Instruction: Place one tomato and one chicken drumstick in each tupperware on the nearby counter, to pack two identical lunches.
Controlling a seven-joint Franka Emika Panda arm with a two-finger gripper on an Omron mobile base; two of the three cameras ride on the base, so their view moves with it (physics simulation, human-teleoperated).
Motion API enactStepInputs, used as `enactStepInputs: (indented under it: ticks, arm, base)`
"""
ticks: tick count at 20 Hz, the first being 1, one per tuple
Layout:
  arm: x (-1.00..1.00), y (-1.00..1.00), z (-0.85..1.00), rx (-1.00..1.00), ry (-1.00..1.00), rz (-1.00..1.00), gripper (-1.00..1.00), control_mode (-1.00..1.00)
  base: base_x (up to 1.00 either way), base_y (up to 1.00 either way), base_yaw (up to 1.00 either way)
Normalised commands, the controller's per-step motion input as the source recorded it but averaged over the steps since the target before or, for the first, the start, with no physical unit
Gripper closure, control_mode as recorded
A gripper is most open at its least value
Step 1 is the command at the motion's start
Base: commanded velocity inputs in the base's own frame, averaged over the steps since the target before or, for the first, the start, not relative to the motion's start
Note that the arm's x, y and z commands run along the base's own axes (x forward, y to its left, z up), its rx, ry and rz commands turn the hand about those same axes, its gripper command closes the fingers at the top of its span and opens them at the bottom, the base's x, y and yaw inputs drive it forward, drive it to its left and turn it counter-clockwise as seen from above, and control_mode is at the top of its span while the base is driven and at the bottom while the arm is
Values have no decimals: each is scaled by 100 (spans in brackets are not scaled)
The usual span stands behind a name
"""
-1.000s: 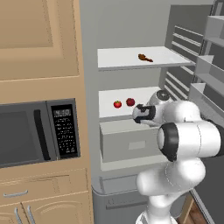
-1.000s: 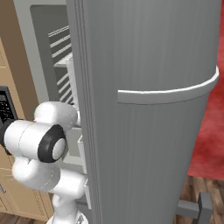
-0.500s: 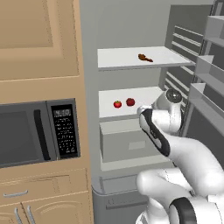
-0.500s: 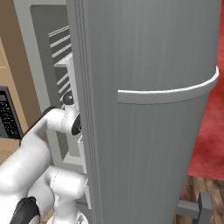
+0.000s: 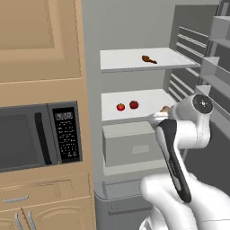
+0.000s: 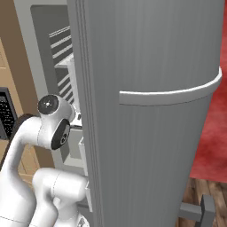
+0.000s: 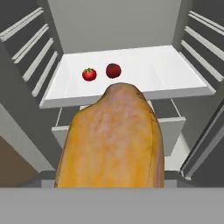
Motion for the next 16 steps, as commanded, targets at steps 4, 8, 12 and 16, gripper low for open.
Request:
enactStepInputs:
  ticks: [4,8,12,16]
  arm:
    - [-96,8,71,-2,-1,8,100,-100]
    - [-86,8,60,-2,0,9,100,-100]
    - [-53,25,51,-5,0,3,100,-100]
    - [-46,22,5,-8,0,0,100,100]
  base:
    - [0,0,0]
    - [0,0,0]
    - [0,0,0]
    - [-25,4,0]
